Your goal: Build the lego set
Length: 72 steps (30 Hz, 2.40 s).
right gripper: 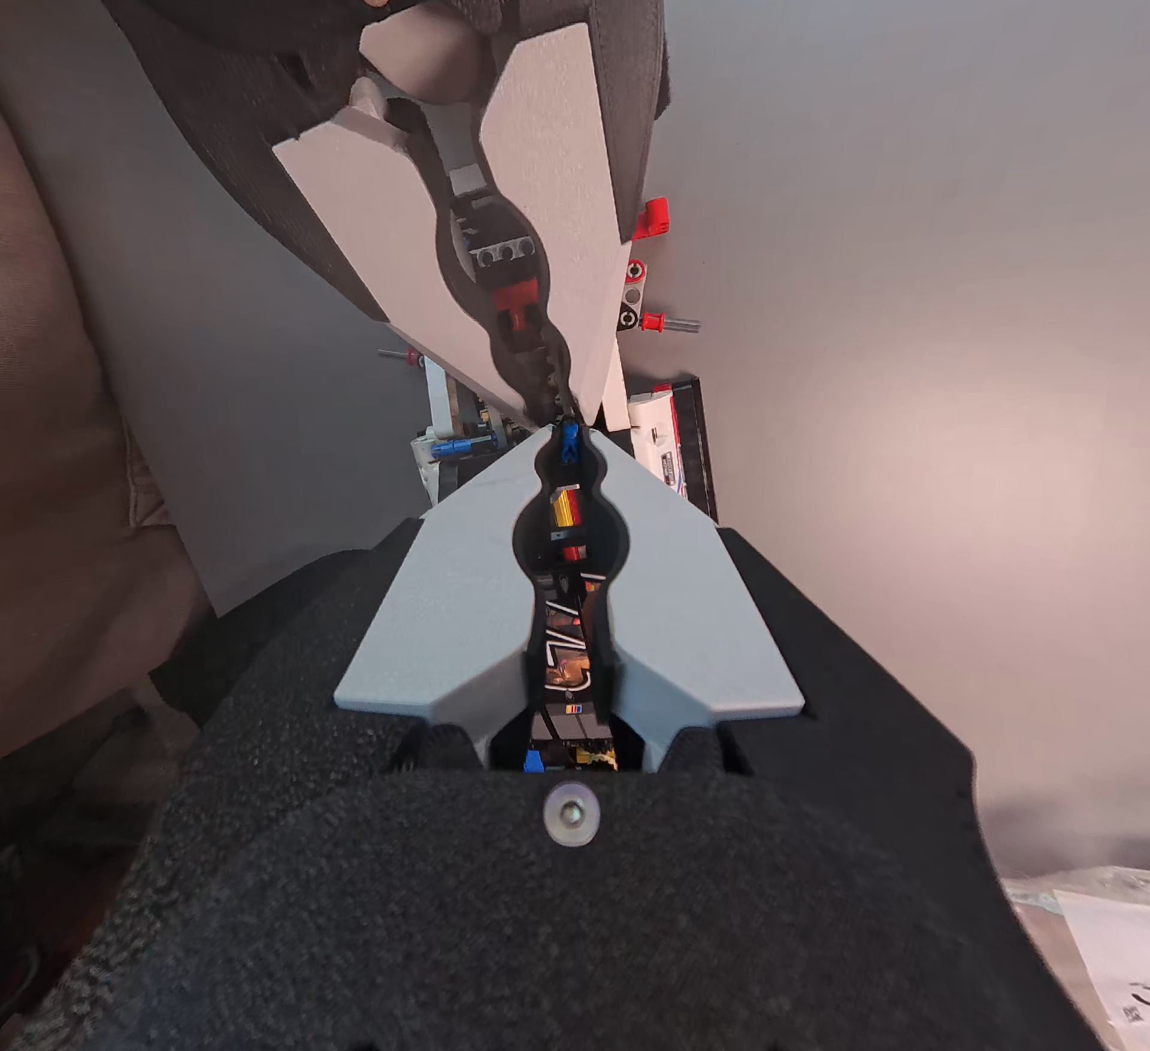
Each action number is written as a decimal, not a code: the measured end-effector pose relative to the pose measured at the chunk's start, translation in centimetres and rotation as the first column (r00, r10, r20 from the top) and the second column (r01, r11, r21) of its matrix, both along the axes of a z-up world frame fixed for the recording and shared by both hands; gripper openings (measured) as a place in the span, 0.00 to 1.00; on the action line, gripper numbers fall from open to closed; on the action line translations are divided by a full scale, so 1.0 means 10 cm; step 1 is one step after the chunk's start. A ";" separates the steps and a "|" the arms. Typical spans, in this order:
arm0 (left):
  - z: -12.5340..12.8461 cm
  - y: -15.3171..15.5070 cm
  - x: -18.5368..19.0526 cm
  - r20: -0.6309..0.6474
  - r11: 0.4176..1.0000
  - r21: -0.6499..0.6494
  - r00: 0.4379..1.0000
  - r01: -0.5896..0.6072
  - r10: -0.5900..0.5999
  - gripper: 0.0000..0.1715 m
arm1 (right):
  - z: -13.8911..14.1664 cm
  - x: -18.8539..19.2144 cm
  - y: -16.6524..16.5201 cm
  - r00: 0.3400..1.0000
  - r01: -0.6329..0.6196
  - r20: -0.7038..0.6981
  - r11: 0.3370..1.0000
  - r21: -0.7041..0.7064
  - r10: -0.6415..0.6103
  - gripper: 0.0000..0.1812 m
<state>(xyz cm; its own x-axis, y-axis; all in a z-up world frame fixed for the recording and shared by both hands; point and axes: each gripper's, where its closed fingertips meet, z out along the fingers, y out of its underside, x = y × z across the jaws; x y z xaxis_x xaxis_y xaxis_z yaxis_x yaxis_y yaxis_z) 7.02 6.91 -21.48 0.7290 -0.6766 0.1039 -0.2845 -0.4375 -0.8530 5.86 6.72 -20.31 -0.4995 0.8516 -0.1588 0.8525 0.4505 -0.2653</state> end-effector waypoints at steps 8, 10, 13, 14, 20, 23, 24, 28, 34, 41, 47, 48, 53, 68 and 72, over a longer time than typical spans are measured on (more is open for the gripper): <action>-0.01 0.02 0.00 0.000 0.999 0.037 0.999 -0.033 0.033 0.03 | -0.01 -0.01 -0.01 0.999 -0.027 -0.034 0.999 0.041 0.028 0.01; -0.01 0.02 0.00 -0.010 0.998 0.048 0.999 -0.033 0.033 0.03 | -0.01 -0.02 -0.02 0.998 -0.040 -0.047 0.997 0.064 0.043 0.01; -0.01 0.02 0.00 -0.017 0.997 0.066 0.999 -0.037 0.038 0.03 | -0.01 -0.01 -0.01 0.994 -0.079 -0.060 0.991 0.107 0.086 0.01; -0.01 0.02 0.00 -0.020 0.997 0.072 0.999 -0.037 0.039 0.03 | -0.01 0.00 -0.01 0.993 -0.092 -0.064 0.989 0.120 0.100 0.01; -0.01 0.03 0.01 -0.032 0.995 0.092 0.998 -0.041 0.045 0.03 | -0.01 0.02 -0.02 0.991 -0.105 -0.076 0.987 0.122 0.115 0.01; -0.01 0.03 0.01 -0.039 0.994 0.099 0.998 -0.043 0.047 0.02 | -0.02 0.01 -0.01 0.987 -0.133 -0.064 0.977 0.165 0.145 0.01; -0.01 0.03 0.02 -0.041 0.994 0.103 0.998 -0.040 0.044 0.02 | -0.02 0.03 -0.02 0.989 -0.133 -0.047 0.977 0.167 0.142 0.01; -0.01 0.05 0.01 -0.055 0.993 0.111 0.997 -0.047 0.053 0.02 | -0.02 0.02 0.00 0.990 -0.138 0.010 0.978 0.158 0.138 0.01; -0.01 0.05 0.01 -0.058 0.992 0.115 0.997 -0.046 0.053 0.02 | -0.03 0.02 0.00 0.988 -0.149 0.050 0.975 0.165 0.143 0.01; -0.01 0.06 0.00 -0.054 0.992 0.116 0.997 -0.046 0.052 0.02 | -0.04 0.01 0.03 0.990 -0.128 0.086 0.975 0.184 0.114 0.01; -0.01 0.04 0.04 -0.039 0.994 0.100 0.998 -0.039 0.043 0.02 | -0.05 0.03 0.01 0.991 -0.118 0.085 0.976 0.183 0.103 0.01; -0.01 0.03 0.06 -0.035 0.995 0.099 0.999 -0.030 0.034 0.02 | -0.05 0.05 0.00 0.991 -0.120 0.085 0.975 0.184 0.106 0.01; 0.00 0.04 0.05 -0.022 0.995 0.092 0.999 -0.041 0.043 0.02 | -0.06 0.10 0.05 0.994 -0.072 0.086 0.987 0.147 0.060 0.01; 0.29 -0.04 -0.06 0.024 0.988 0.150 0.999 0.021 -0.025 0.08 | 0.12 -0.03 -0.04 0.994 0.038 -0.102 0.997 -0.060 -0.044 0.00; 0.25 -0.04 -0.05 -0.027 0.986 0.164 0.999 0.031 -0.027 0.04 | 0.15 -0.04 -0.06 0.988 0.055 -0.138 0.990 -0.130 -0.073 0.01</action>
